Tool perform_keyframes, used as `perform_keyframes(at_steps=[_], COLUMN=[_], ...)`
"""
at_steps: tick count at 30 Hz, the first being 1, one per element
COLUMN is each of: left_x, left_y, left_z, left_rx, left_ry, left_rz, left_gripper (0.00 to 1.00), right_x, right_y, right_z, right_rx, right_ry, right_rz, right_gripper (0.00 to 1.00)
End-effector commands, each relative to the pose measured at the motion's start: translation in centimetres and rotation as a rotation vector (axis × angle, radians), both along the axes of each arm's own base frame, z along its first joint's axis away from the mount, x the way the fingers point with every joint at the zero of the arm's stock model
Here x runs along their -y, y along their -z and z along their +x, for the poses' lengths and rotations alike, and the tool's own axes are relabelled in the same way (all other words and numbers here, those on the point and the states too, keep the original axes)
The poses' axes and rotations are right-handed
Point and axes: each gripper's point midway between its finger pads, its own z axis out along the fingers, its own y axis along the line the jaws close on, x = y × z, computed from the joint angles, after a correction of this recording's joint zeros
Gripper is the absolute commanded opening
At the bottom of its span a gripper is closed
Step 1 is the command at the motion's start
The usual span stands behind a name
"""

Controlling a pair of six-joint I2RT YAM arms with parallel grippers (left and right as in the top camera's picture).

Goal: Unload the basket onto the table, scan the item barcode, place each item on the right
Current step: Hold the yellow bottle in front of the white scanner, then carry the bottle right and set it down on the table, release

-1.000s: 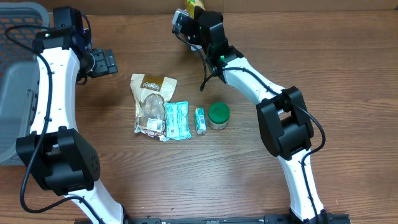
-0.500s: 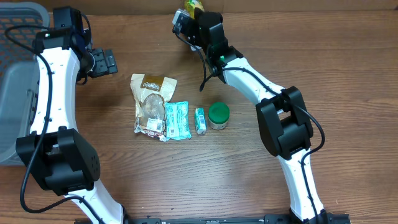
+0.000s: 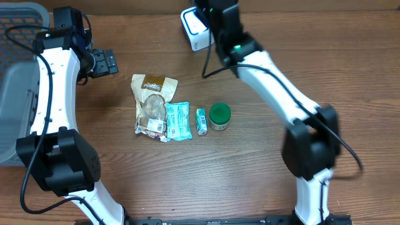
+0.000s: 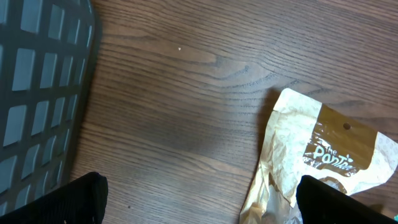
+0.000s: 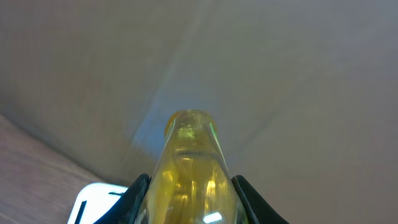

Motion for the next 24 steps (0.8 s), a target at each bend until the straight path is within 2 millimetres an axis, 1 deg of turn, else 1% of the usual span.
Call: perform_keyframes(at_steps=[1,4,5,7,8,9,12,14,17,20,21,22,24], left_x=[0.1,0.1,0.1,0.1,0.1,0.1,0.1,0.1,0.1,0.1,0.1,0.1,0.1], left_y=[-0.8,-0.8,-0.8,-0.8,-0.8,-0.8,-0.8,-0.8,-0.8,-0.8,-0.8,-0.8,-0.8], left_z=[0.2,0.2,0.2,0.2,0.2,0.2,0.2,0.2,0.2,0.2,0.2,0.2,0.2], left_rx=[0.018,0.018,0.018,0.018,0.018,0.018,0.018,0.018,0.018,0.018,0.018,0.018,0.018], left_ry=[0.022,0.022,0.022,0.022,0.022,0.022,0.022,0.022,0.022,0.022,0.022,0.022,0.022], left_rz=[0.018,0.018,0.018,0.018,0.018,0.018,0.018,0.018,0.018,0.018,0.018,0.018,0.018], left_gripper=[0.99,0.99,1.0,0.99,0.99,1.0,0.99,1.0,1.0,1.0,1.0,1.0,0.99], right_x=[5.0,8.0,9.9,12.5,14.5,16.0,19.8,22.2,25.3,28.2,29.2,30.2,31.3], right_y=[-7.4,-5.8,-4.3,-1.9,-0.1,1.1,3.8,5.6,7.8,9.1,9.8,10.7,12.2], right_z=[-2.6,-3.3,-3.5,-3.8,-4.3,-4.7,-6.2,-7.6,-9.9,-11.0,-11.4,-12.2,-13.3], right_rx=[0.02,-0.09,-0.159,-0.255,-0.329,-0.379,-0.502,-0.589,-0.709,-0.758,-0.775,-0.804,-0.855], right_ry=[0.095,0.167,0.212,0.281,0.343,0.388,0.505,0.579,0.668,0.761,0.803,0.846,0.885], right_rz=[0.166,0.176,0.184,0.198,0.222,0.243,0.288,0.308,0.334,0.378,0.404,0.427,0.449], right_gripper=[0.04,0.04,0.04,0.04,0.04,0.04,0.04,0.04,0.05,0.06,0.06,0.08,0.08])
